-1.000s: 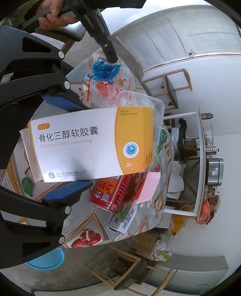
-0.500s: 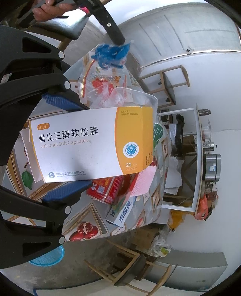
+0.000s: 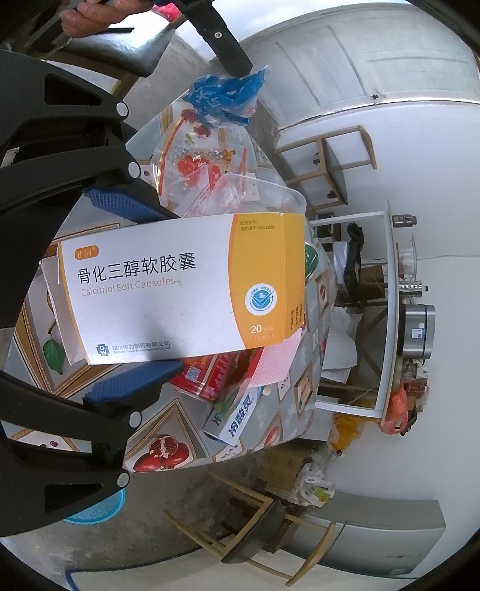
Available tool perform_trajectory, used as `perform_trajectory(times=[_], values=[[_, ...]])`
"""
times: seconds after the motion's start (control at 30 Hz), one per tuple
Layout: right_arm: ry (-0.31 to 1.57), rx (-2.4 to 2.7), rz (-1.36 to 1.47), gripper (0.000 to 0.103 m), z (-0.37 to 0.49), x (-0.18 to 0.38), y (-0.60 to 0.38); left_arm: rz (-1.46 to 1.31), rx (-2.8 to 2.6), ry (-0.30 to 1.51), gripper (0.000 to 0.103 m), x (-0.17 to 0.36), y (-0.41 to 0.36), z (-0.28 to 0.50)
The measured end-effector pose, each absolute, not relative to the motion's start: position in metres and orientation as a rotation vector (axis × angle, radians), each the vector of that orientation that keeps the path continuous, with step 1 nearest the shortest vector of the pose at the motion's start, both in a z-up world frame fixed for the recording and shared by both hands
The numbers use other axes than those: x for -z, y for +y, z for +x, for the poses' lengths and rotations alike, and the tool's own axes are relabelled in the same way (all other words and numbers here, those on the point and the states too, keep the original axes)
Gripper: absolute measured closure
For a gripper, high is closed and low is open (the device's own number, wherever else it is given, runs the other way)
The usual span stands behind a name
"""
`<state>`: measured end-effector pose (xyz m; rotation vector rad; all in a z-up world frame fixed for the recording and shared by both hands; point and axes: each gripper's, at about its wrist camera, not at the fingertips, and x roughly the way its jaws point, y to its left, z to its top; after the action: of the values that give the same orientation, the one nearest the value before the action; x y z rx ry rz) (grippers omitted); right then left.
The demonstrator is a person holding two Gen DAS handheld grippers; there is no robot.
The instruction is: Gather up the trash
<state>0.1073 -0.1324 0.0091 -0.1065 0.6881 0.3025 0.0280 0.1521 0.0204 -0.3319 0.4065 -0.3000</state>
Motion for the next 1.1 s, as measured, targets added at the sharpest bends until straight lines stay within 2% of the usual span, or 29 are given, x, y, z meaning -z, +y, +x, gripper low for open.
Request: perform_trajectory(times=[0.67,0.93,1.1], values=[[0.658,-0.31,-0.077,0.034,0.104,-0.016,-0.141,-0.345,0.33,0.423,0.103,-0.017,0.136,0.028],[0.614,-0.263,0.021,0.034,0.097,-0.022,-0.188,-0.315,0.395,0.438,0.103,-0.034,0.098,0.036],[0.561,-0.13,0.116,0.034,0.08,-0.032,-0.249,-0.258,0.51,0.439,0.103,-0.053,0.052,0.049]])
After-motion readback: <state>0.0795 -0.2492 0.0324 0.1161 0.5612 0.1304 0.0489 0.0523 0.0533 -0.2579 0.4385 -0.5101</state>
